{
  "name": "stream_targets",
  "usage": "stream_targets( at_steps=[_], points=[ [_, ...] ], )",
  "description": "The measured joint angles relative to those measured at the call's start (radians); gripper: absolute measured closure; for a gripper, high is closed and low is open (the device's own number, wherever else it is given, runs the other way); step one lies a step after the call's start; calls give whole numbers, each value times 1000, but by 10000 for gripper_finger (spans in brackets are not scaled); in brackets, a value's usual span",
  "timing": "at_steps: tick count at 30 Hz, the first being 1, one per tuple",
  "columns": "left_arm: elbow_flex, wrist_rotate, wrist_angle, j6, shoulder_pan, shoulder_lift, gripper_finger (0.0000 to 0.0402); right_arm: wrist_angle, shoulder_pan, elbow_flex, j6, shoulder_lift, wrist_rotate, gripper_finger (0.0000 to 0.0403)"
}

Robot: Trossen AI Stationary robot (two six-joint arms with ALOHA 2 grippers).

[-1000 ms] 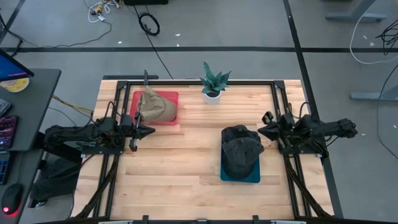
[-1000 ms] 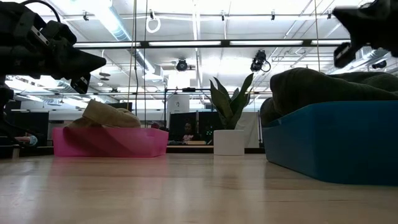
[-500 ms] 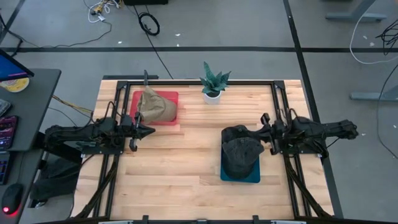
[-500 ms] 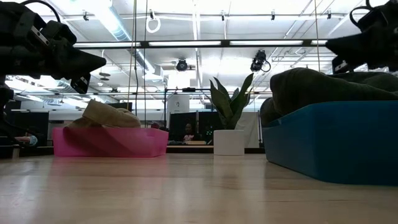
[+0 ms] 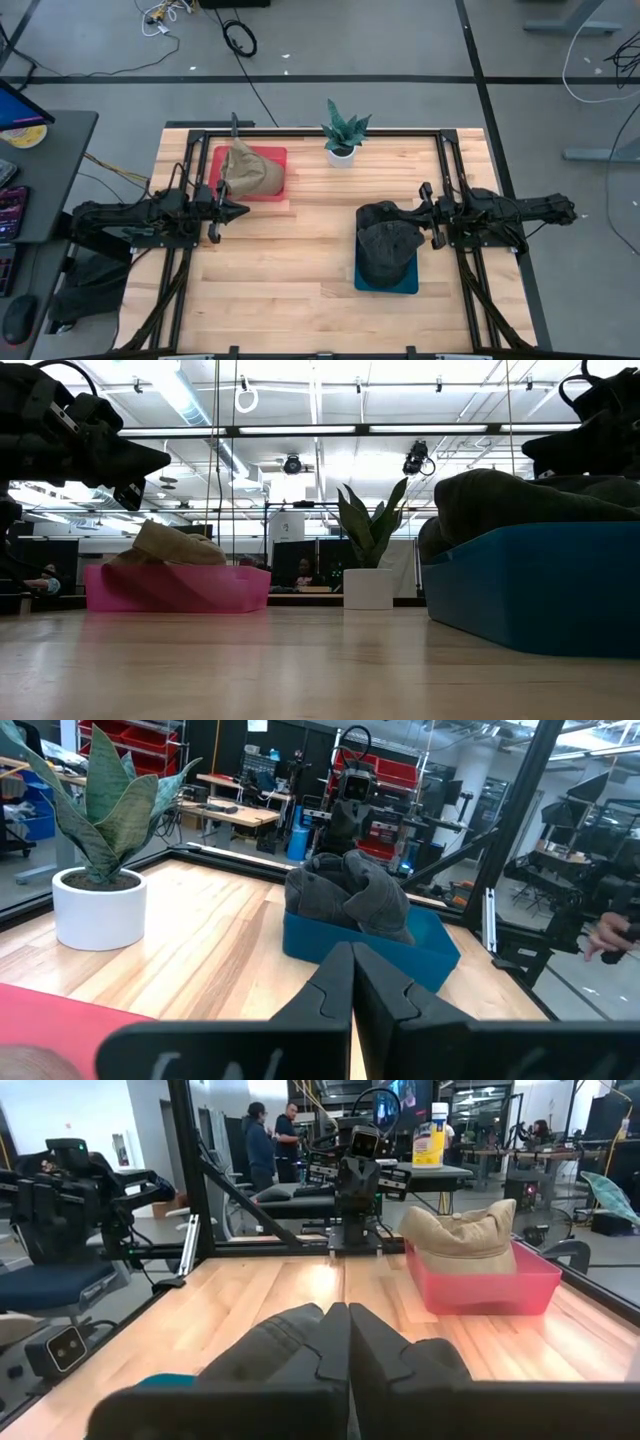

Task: Pick & Place hat
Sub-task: Return to Home Position

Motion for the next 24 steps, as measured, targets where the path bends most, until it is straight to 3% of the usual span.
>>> stream_targets(
  at_steps=[9, 24],
  points=[
    [0, 0, 0, 0, 0, 0, 399, 0, 0, 0, 1, 0, 0, 372],
    [0, 0, 0, 1, 0, 0, 399, 0, 0, 0, 0, 0, 0, 369]
  ],
)
